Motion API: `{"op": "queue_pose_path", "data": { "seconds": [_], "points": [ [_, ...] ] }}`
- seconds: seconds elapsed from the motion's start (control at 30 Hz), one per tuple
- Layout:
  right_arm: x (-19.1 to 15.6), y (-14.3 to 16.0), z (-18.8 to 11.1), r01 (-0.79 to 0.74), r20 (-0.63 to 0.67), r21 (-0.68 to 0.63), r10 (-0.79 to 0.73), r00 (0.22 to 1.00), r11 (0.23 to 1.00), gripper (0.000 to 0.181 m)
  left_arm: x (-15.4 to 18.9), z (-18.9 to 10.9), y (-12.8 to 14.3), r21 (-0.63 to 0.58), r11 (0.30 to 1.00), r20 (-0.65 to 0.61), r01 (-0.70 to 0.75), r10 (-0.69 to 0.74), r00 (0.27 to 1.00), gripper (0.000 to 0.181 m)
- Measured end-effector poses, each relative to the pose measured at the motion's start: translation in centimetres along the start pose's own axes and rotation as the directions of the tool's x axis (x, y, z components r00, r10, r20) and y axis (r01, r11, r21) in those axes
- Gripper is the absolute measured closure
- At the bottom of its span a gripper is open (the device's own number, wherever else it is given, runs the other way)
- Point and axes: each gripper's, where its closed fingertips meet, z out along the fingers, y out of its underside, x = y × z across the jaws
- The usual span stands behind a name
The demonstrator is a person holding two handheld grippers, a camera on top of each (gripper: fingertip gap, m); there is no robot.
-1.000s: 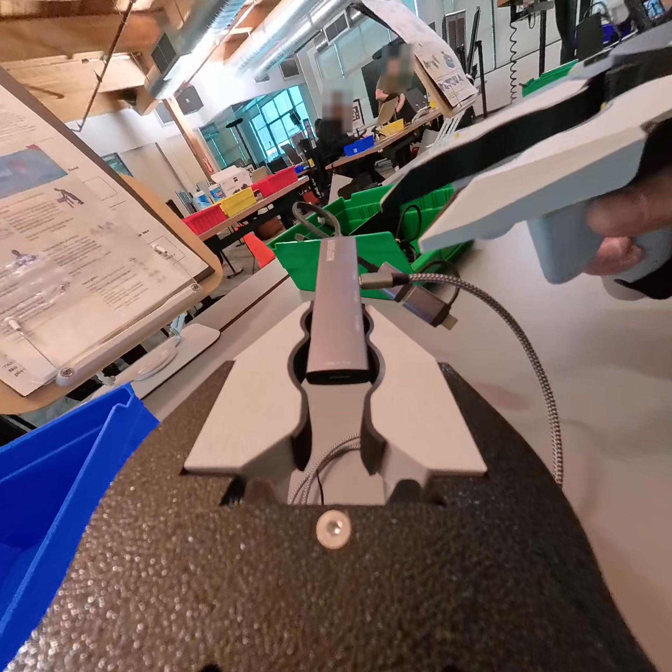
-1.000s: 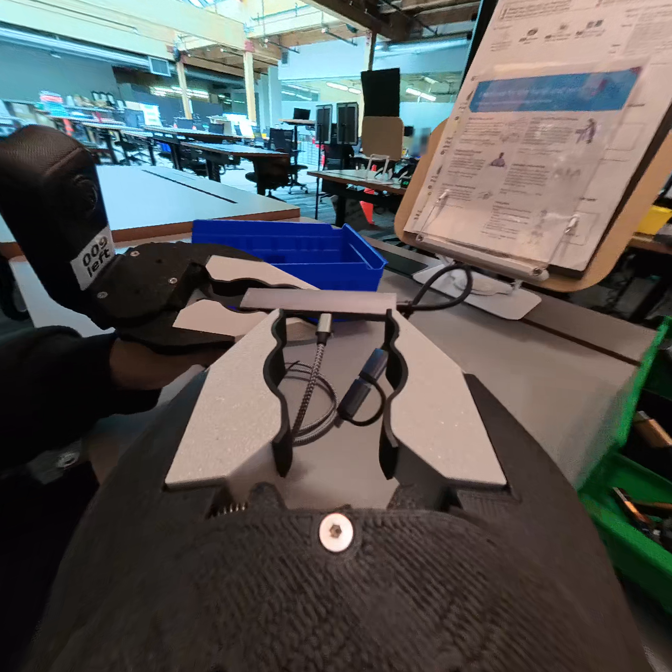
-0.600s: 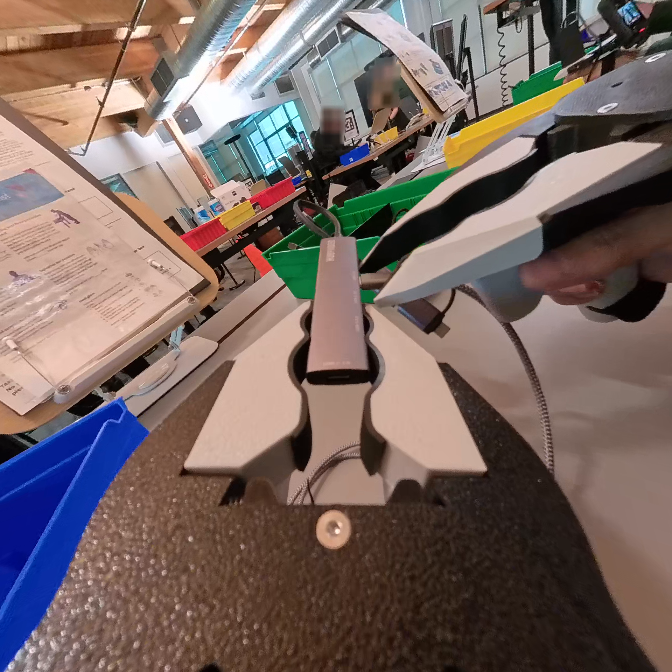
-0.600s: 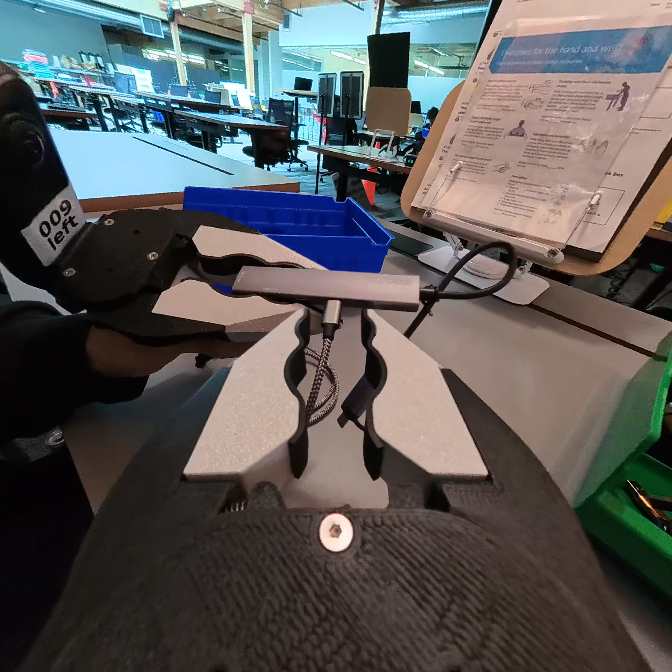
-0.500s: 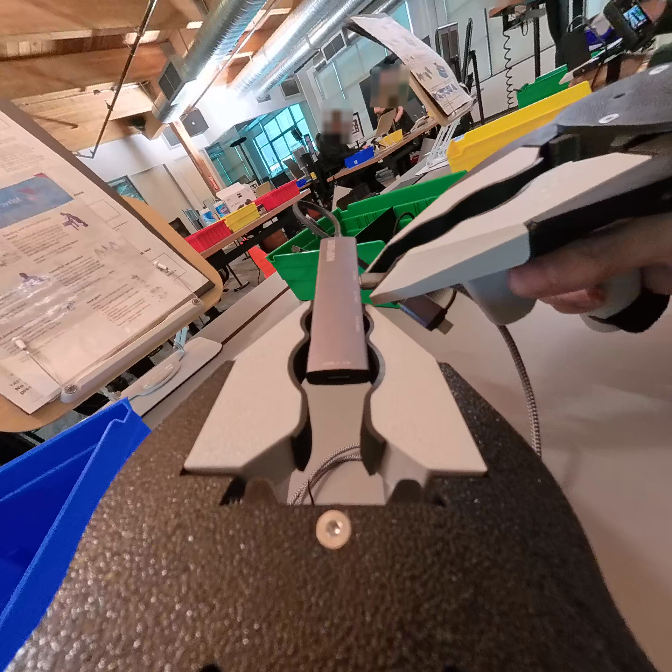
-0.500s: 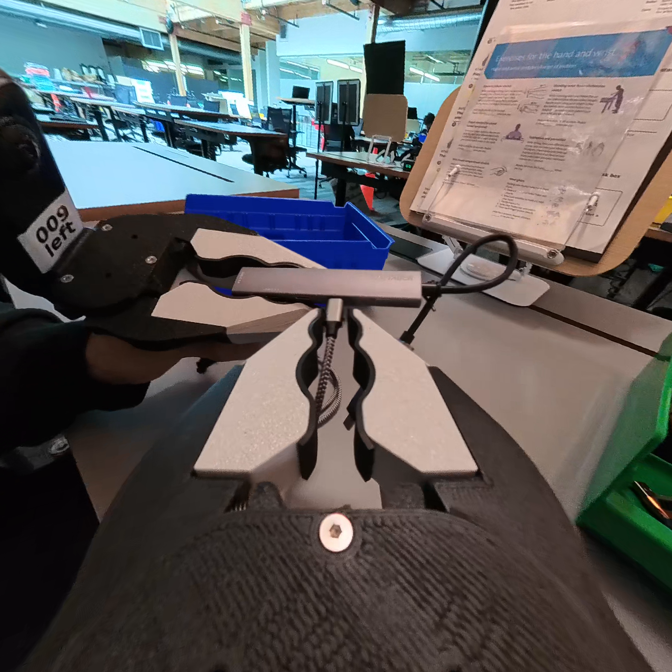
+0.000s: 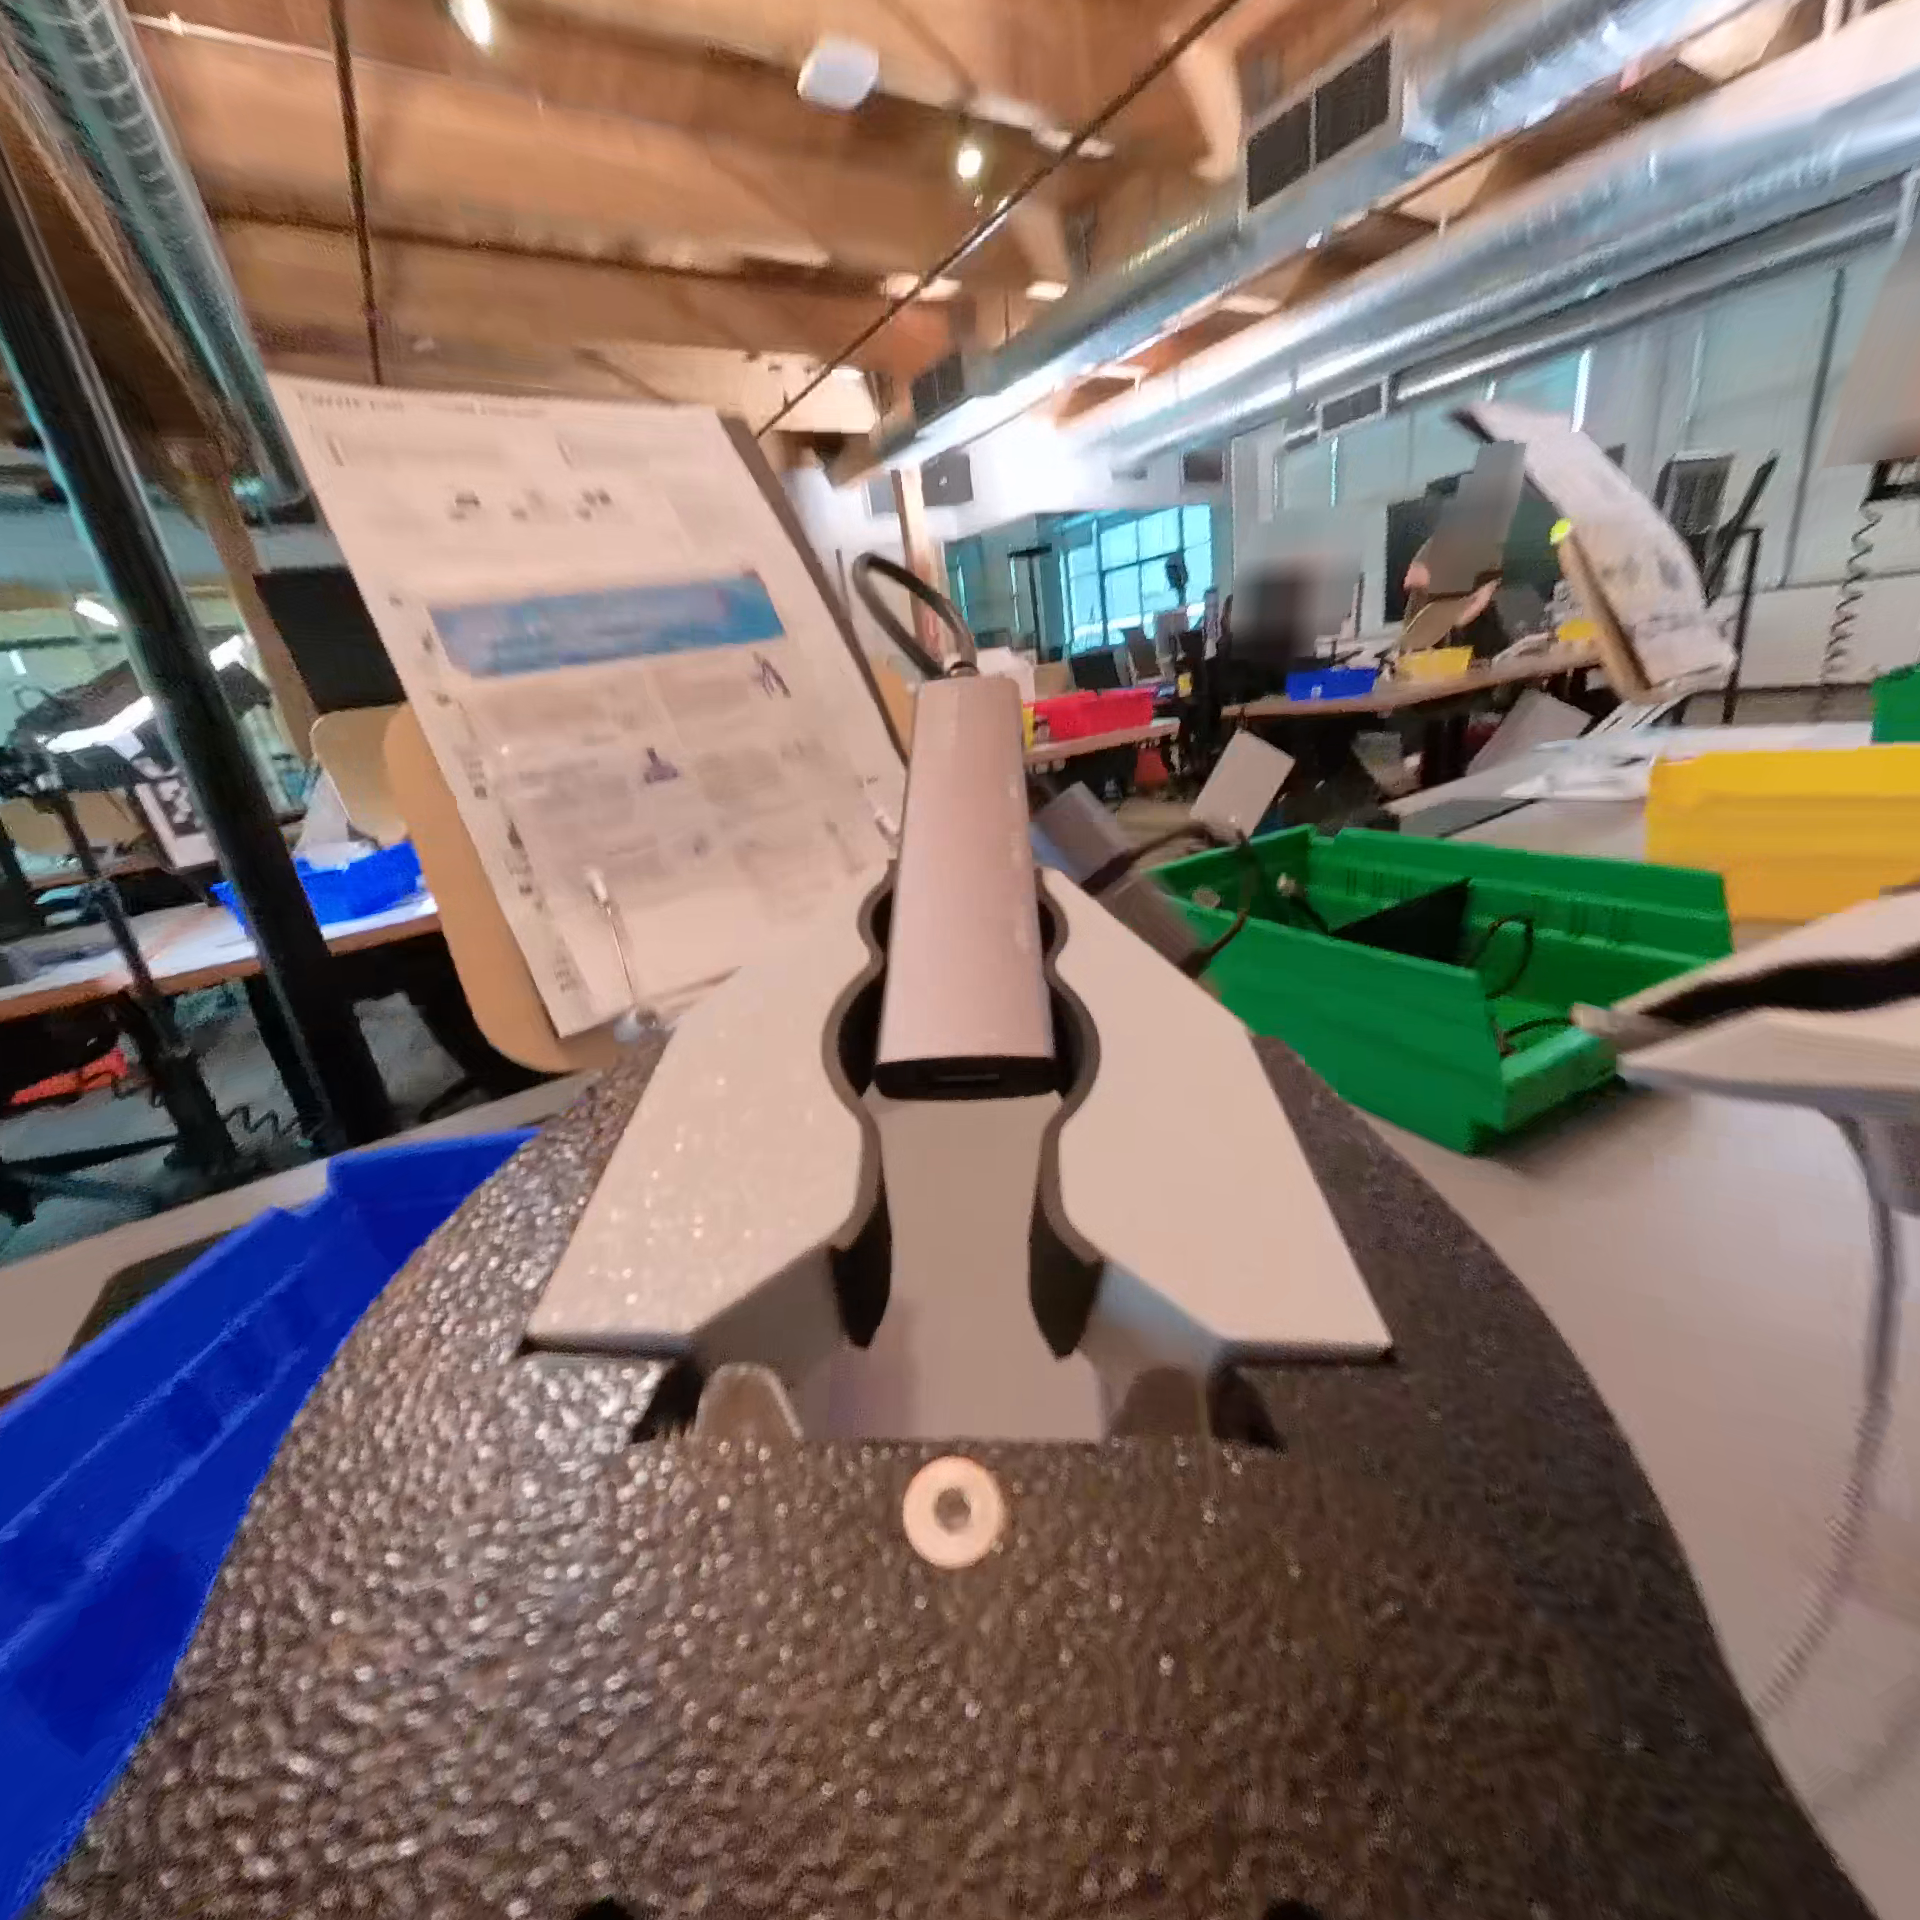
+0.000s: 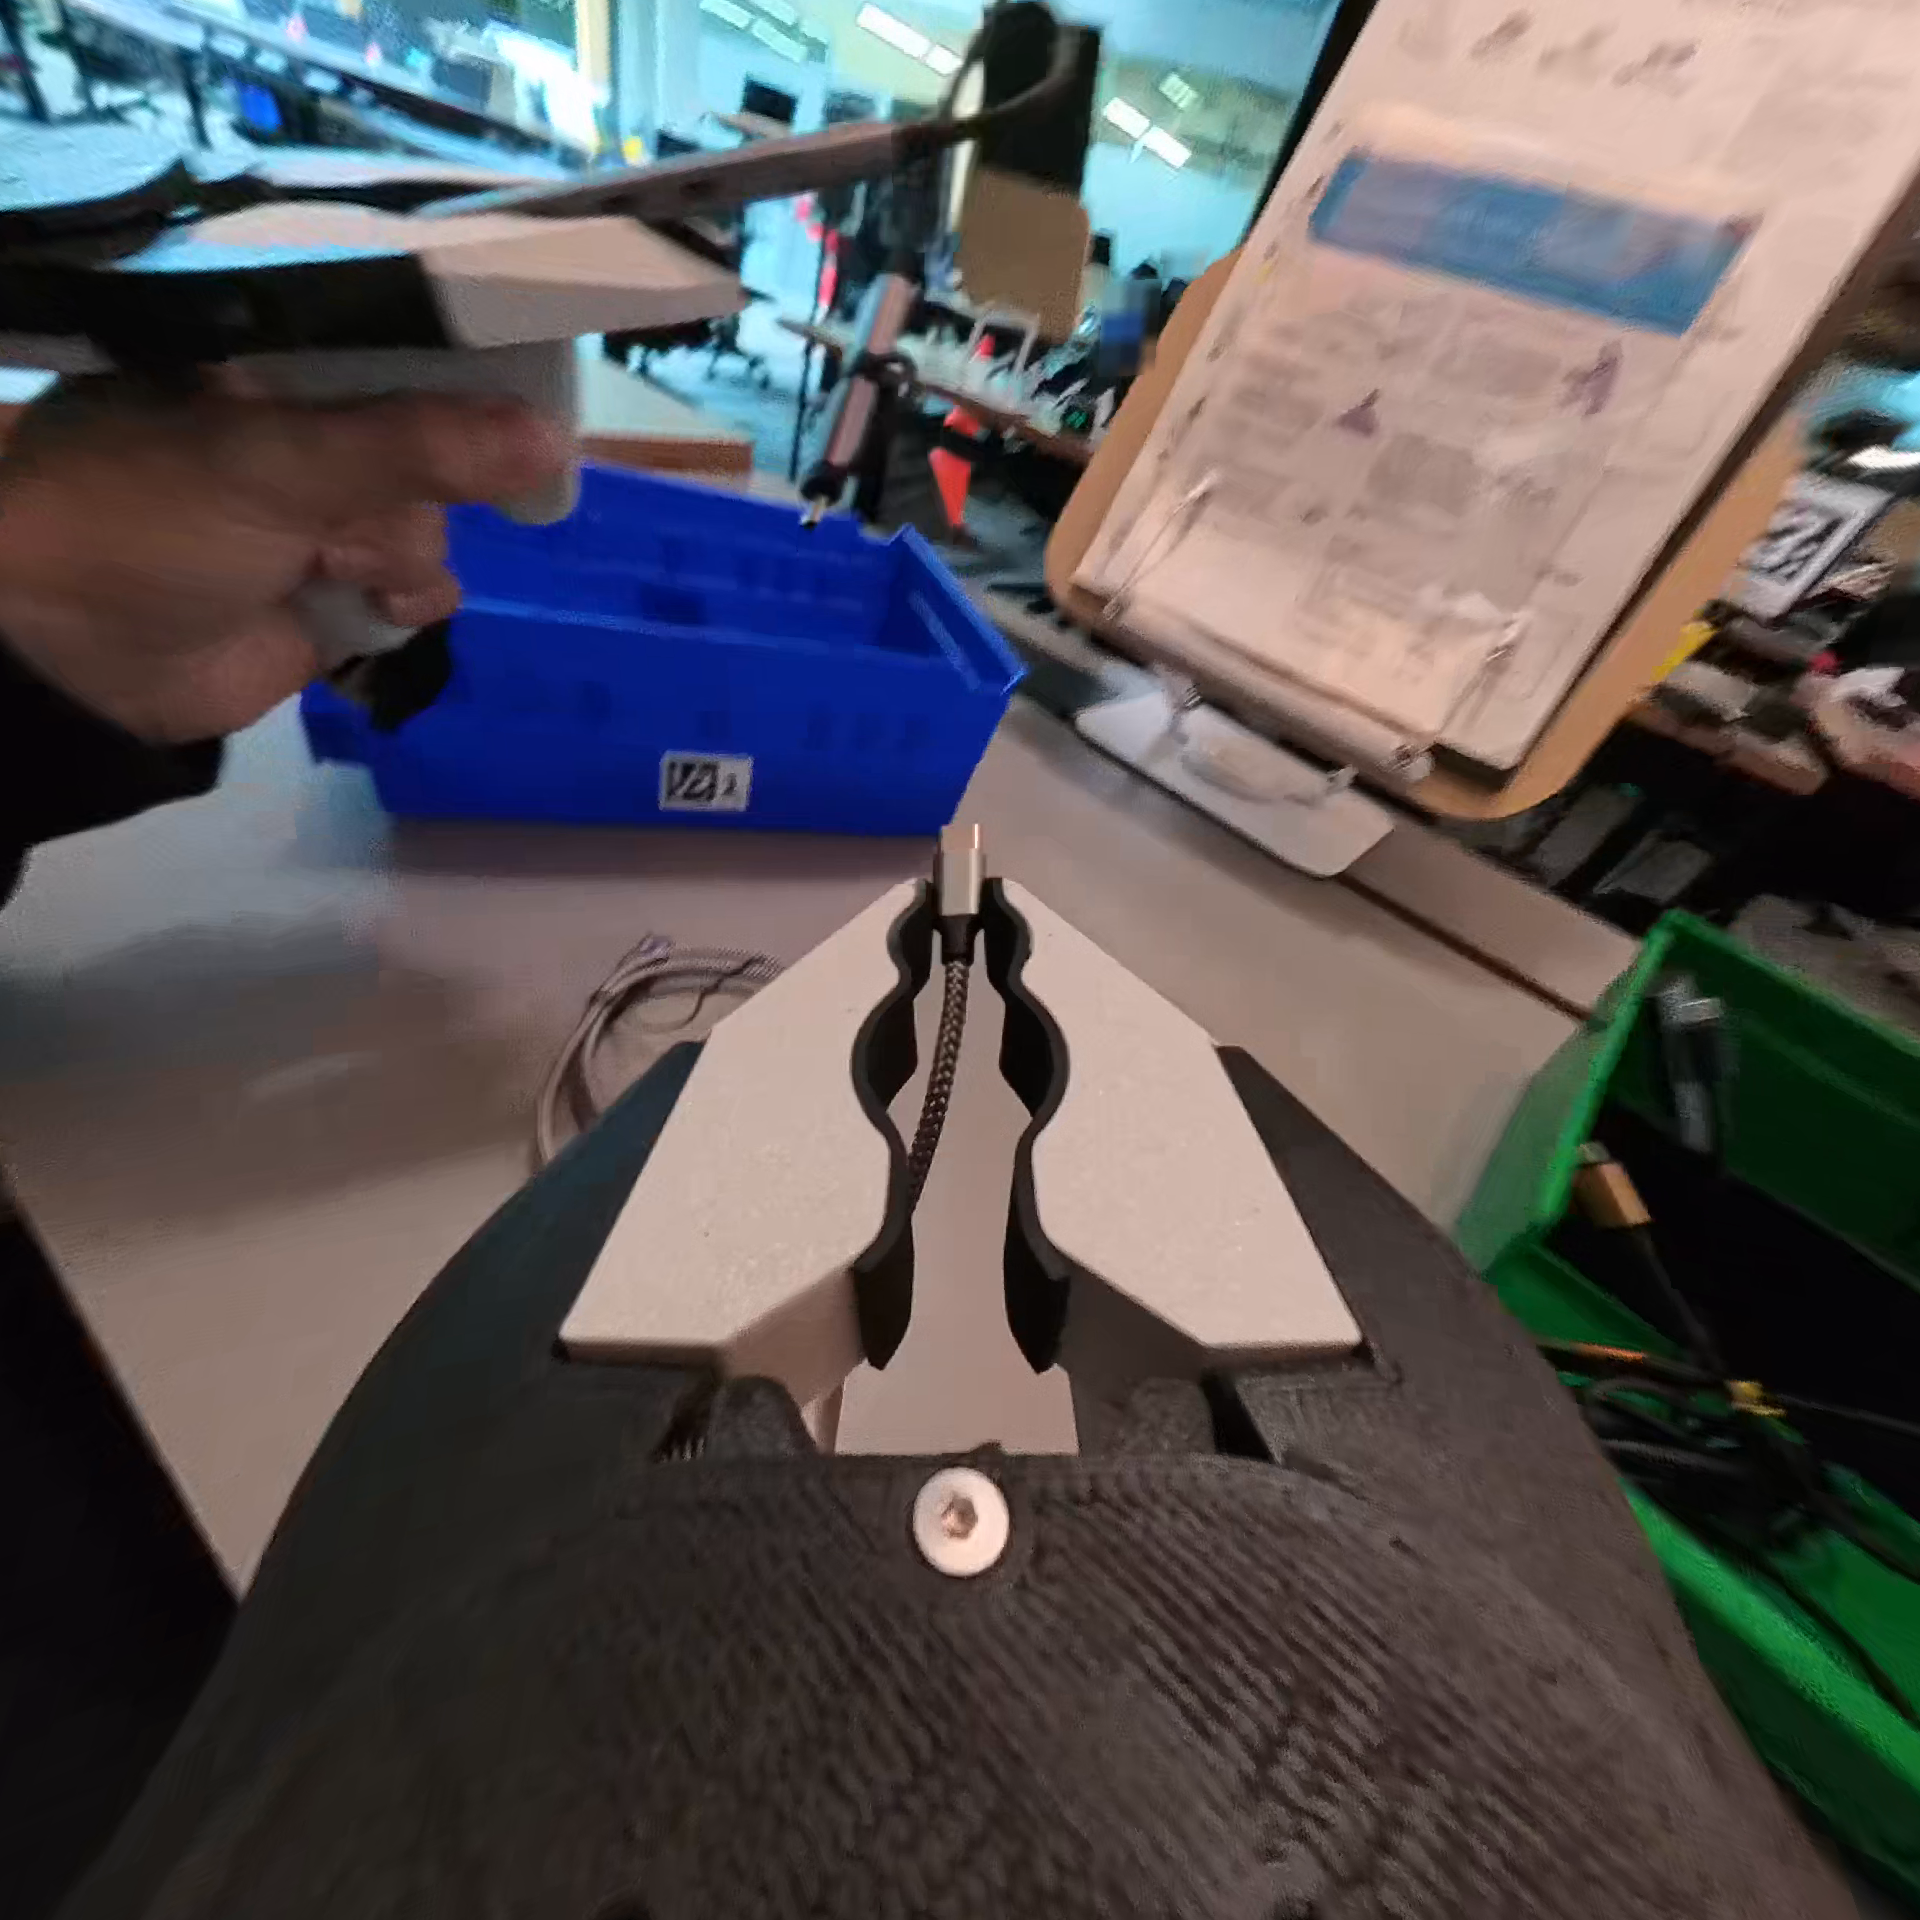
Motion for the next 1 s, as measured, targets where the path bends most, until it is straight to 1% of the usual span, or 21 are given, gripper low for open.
{"op": "queue_pose_path", "data": {
  "seconds": [0.03, 0.13, 0.17, 0.23, 0.3, 0.37, 0.4, 0.47, 0.6, 0.7, 0.8, 0.87, 0.9, 0.97, 1.0],
  "points": [
    [0.7, -1.0, -0.6, 0.020, -0.025, 0.021, -0.020, 0.999, 1.000, 0.173, 0.3, -0.3, -1.1, 0.022, 1.000, -0.010, 0.001, 0.000, 1.000, 0.160],
    [3.2, -3.9, -3.4, 0.130, -0.163, 0.057, -0.119, 0.979, 0.990, 0.173, -0.2, -1.2, -3.1, 0.056, 0.996, 0.004, -0.068, 0.068, 0.998, 0.160],
    [4.0, -4.6, -4.4, 0.166, -0.204, 0.061, -0.151, 0.967, 0.984, 0.173, -0.7, -1.4, -3.3, 0.061, 0.996, 0.013, -0.071, 0.071, 0.997, 0.160],
    [5.6, -5.6, -5.7, 0.189, -0.242, 0.055, -0.171, 0.955, 0.980, 0.173, -1.6, -1.6, -3.0, 0.052, 0.998, 0.010, -0.031, 0.031, 0.999, 0.160],
    [6.8, -6.9, -5.8, 0.189, -0.215, 0.040, -0.176, 0.961, 0.981, 0.173, -2.0, -1.4, -2.3, 0.039, 0.999, -0.011, 0.028, -0.028, 1.000, 0.160],
    [7.4, -9.7, -5.6, 0.211, -0.175, 0.050, -0.199, 0.964, 0.976, 0.173, -2.1, -1.2, -1.7, 0.024, 0.997, -0.029, 0.069, -0.068, 0.997, 0.160],
    [7.7, -11.1, -5.5, 0.226, -0.157, 0.032, -0.219, 0.963, 0.974, 0.173, -2.0, -1.1, -1.4, 0.013, 0.997, -0.039, 0.071, -0.070, 0.997, 0.160],
    [9.6, -13.9, -5.5, 0.275, -0.181, -0.019, -0.274, 0.944, 0.961, 0.173, -1.8, -0.9, -1.0, -0.001, 0.998, -0.047, 0.061, -0.061, 0.997, 0.160],
    [16.3, -18.7, -6.2, 0.325, -0.290, -0.102, -0.340, 0.894, 0.940, 0.173, -1.0, -0.5, -0.1, -0.027, 0.997, -0.092, 0.076, -0.078, 0.993, 0.160],
    [22.7, -21.1, -6.9, 0.342, -0.421, -0.170, -0.382, 0.823, 0.924, 0.173, -0.4, -0.2, 0.6, -0.044, 0.995, -0.119, 0.089, -0.094, 0.988, 0.160],
    [27.7, -21.9, -6.8, 0.327, -0.494, -0.225, -0.397, 0.773, 0.918, 0.173, 0.4, 0.1, 1.0, -0.055, 0.994, -0.146, 0.097, -0.104, 0.984, 0.160],
    [30.2, -21.7, -6.5, 0.293, -0.530, -0.253, -0.386, 0.755, 0.922, 0.172, 0.8, 0.2, 1.2, -0.059, 0.993, -0.159, 0.099, -0.107, 0.981, 0.160],
    [31.1, -21.3, -6.3, 0.273, -0.549, -0.256, -0.372, 0.749, 0.927, 0.173, 1.0, 0.2, 1.2, -0.060, 0.993, -0.167, 0.102, -0.110, 0.980, 0.160],
    [31.9, -20.2, -5.5, 0.250, -0.555, -0.241, -0.345, 0.757, 0.938, 0.173, 1.2, 0.3, 1.2, -0.061, 0.993, -0.177, 0.102, -0.112, 0.978, 0.160],
    [32.2, -19.5, -5.2, 0.247, -0.571, -0.234, -0.339, 0.748, 0.940, 0.173, 1.2, 0.3, 1.3, -0.062, 0.993, -0.178, 0.100, -0.109, 0.978, 0.160]
  ]
}}
